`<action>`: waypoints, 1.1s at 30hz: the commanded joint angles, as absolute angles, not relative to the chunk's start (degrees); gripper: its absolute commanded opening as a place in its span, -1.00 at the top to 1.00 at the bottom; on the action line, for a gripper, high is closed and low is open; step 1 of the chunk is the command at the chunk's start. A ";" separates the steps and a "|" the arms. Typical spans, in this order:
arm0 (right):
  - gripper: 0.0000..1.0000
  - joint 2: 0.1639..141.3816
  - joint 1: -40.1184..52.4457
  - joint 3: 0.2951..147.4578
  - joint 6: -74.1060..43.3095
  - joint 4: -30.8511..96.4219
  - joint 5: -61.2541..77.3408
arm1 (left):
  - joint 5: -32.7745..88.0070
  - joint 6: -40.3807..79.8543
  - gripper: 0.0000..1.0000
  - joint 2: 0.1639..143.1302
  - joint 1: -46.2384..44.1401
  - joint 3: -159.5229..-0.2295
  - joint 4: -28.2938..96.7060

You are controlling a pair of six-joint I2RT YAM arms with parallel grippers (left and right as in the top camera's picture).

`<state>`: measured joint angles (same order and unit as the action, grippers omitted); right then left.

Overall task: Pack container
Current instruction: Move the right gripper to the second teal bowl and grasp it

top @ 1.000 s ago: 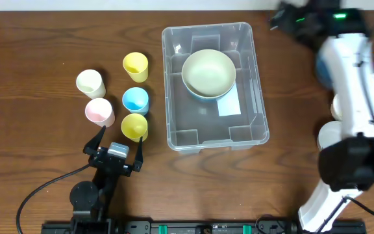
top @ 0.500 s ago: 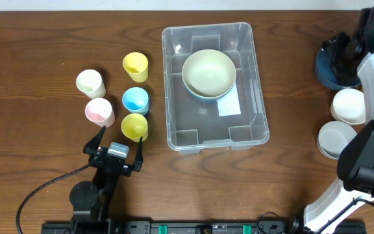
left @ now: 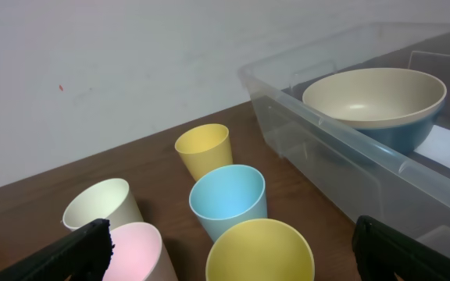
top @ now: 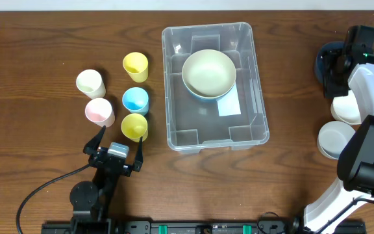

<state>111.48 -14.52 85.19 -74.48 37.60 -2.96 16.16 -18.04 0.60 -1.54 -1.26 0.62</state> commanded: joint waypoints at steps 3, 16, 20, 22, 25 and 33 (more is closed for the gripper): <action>-0.82 111.70 -14.98 84.62 -81.38 37.58 -6.61 | 16.93 -18.39 -0.96 0.30 -1.19 -0.23 2.55; -0.79 115.35 -14.94 84.31 -85.27 38.59 -7.07 | 16.93 -18.39 -0.96 0.30 -1.19 -0.23 2.55; -0.68 116.46 -14.96 84.31 -85.27 38.76 -7.11 | 16.93 -18.39 -0.96 0.30 -1.19 -0.23 2.55; -0.36 116.55 -14.96 84.31 -85.23 38.79 -7.11 | 16.93 -18.39 -0.96 0.30 -1.19 -0.23 2.55; -0.10 116.60 -15.00 84.31 -85.23 38.89 -7.09 | 16.93 -18.39 -0.96 0.30 -1.19 -0.23 2.55; 0.45 118.15 -14.98 84.31 -85.23 39.24 -7.25 | 16.93 -18.39 -0.96 0.30 -1.19 -0.23 2.55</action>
<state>116.22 -14.52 84.58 -84.95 39.00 -6.13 16.16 -18.04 0.60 -1.54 -1.26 0.62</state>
